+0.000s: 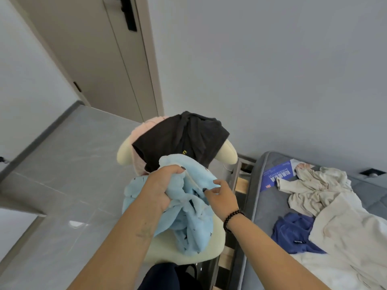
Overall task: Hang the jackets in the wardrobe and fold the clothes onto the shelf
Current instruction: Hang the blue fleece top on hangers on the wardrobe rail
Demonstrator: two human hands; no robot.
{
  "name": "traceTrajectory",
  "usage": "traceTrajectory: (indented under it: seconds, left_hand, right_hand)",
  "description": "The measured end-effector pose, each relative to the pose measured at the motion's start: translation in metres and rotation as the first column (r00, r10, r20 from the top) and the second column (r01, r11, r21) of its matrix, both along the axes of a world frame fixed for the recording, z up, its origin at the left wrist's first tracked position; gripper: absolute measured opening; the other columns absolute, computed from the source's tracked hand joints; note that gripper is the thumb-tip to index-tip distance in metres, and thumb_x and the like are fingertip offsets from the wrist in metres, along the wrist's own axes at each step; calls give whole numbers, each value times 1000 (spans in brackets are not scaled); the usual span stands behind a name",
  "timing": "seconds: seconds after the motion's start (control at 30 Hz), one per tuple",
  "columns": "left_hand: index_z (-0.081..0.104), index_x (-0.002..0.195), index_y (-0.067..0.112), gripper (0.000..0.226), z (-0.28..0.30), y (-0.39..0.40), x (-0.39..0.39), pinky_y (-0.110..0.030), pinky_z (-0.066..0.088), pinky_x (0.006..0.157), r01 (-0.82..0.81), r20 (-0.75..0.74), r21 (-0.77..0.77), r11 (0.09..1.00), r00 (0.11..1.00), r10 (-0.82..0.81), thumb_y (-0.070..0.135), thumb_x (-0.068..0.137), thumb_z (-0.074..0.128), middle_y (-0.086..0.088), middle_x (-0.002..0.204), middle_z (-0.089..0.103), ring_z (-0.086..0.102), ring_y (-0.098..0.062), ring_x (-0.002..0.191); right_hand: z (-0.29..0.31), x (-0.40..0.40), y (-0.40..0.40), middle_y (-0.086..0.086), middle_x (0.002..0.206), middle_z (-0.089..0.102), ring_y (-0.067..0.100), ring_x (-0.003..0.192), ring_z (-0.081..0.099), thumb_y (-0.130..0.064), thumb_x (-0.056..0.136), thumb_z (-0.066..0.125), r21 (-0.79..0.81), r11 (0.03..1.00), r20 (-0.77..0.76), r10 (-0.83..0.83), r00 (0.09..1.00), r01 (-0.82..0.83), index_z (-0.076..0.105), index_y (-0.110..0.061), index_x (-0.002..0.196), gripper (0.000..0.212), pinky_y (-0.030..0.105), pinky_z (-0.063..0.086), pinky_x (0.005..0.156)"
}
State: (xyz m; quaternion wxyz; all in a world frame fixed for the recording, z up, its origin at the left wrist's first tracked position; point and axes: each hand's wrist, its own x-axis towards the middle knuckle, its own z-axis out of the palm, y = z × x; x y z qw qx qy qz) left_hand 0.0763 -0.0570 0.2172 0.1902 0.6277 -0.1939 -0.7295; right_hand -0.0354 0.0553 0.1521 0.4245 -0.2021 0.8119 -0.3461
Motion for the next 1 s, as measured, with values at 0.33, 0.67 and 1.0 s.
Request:
traceTrajectory:
  seconds: [0.33, 0.67, 1.0]
  left_hand:
    - [67, 92, 3, 25, 99, 4, 61, -45, 53, 89, 11, -60, -258, 966, 998, -27, 18, 74, 75, -17, 94, 67, 64, -30, 86]
    - [66, 82, 11, 12, 181, 9, 118, -44, 53, 75, -150, -248, -467, 871, 968, 33, 16, 73, 74, -10, 72, 67, 64, -27, 71]
    - [67, 83, 12, 15, 196, 6, 237, -31, 54, 66, -311, -183, -638, 705, 950, 253, 17, 71, 76, -3, 67, 68, 65, -18, 65]
  right_hand:
    - [38, 53, -41, 6, 153, 24, 23, 136, 33, -36, 87, 63, -30, 942, -234, 317, 919, -333, 6, -17, 152, 89, 29, 33, 105]
    - [76, 62, -60, 14, 137, 34, 32, 115, 46, -33, 76, 72, 1, 985, -262, 166, 951, -171, 27, -13, 141, 81, 38, 44, 91]
    - [162, 132, -114, 13, 100, 69, 31, 95, 64, -21, 84, 64, -290, 957, 159, 70, 985, -21, 63, -2, 107, 29, 43, 53, 90]
